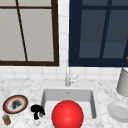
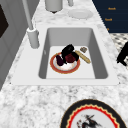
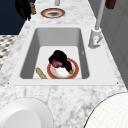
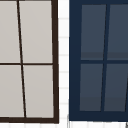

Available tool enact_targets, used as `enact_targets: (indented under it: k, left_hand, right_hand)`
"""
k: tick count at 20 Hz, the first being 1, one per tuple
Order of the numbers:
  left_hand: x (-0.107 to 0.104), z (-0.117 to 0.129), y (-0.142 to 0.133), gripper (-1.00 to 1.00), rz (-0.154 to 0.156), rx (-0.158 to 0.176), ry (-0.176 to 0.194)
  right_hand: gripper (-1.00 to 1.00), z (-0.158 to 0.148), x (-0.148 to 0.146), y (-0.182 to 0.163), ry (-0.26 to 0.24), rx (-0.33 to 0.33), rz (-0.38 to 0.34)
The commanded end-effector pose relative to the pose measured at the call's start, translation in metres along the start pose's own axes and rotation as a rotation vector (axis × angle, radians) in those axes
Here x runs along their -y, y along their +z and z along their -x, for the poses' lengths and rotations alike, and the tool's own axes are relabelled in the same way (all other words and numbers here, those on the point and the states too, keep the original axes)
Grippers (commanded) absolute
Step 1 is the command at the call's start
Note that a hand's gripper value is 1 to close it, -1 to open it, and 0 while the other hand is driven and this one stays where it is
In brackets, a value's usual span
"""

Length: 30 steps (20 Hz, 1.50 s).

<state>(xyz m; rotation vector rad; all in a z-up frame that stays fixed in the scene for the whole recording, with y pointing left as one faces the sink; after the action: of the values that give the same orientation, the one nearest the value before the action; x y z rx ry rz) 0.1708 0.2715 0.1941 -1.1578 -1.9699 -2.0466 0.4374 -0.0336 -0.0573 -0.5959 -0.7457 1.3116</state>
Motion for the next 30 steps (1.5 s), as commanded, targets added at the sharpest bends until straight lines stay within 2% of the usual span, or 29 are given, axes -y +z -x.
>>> enact_targets:
  k: [1,2,3,5,9,11,12,14,16,20,23,30]
  left_hand:
    - [0.000,0.000,0.000,0.00,0.000,0.000,0.000]
    - [0.000,0.000,0.000,0.00,0.000,0.000,0.000]
    - [0.000,0.000,0.000,0.00,0.000,0.000,0.000]
    - [0.000,0.000,0.000,0.00,0.000,0.000,0.000]
    - [0.000,0.000,0.000,0.00,0.000,0.000,0.000]
    - [0.000,0.000,0.000,0.00,0.000,0.000,0.000]
    - [0.000,0.000,0.000,0.00,0.000,0.000,0.000]
    - [0.000,0.000,0.000,0.00,0.000,0.000,0.000]
    - [0.000,0.000,0.000,0.00,0.000,0.000,0.000]
    - [0.000,0.000,0.000,0.00,0.000,0.000,0.000]
    - [0.000,0.000,0.000,0.00,0.000,0.000,0.000]
    - [0.000,0.000,0.000,0.00,0.000,0.000,0.000]
  right_hand:
    - [1.00,0.004,-0.016,-0.029,-0.007,-0.007,0.025]
    - [1.00,0.007,-0.017,-0.035,-0.021,0.040,0.026]
    - [1.00,0.003,-0.018,-0.038,-0.017,0.058,0.029]
    - [1.00,0.006,-0.013,-0.029,-0.011,0.045,0.032]
    - [1.00,0.016,-0.013,-0.013,-0.020,0.091,0.040]
    - [1.00,0.010,-0.019,-0.017,0.012,0.090,0.015]
    - [-1.00,0.009,-0.021,-0.017,0.015,0.089,0.015]
    - [-1.00,0.012,-0.013,-0.002,-0.026,0.116,0.028]
    - [-1.00,0.012,-0.007,-0.002,-0.030,0.108,0.022]
    - [-1.00,0.014,0.020,0.003,-0.025,0.119,-0.050]
    - [-1.00,0.020,0.032,0.015,-0.044,0.136,-0.082]
    - [-1.00,0.035,0.067,0.043,-0.026,0.145,-0.018]
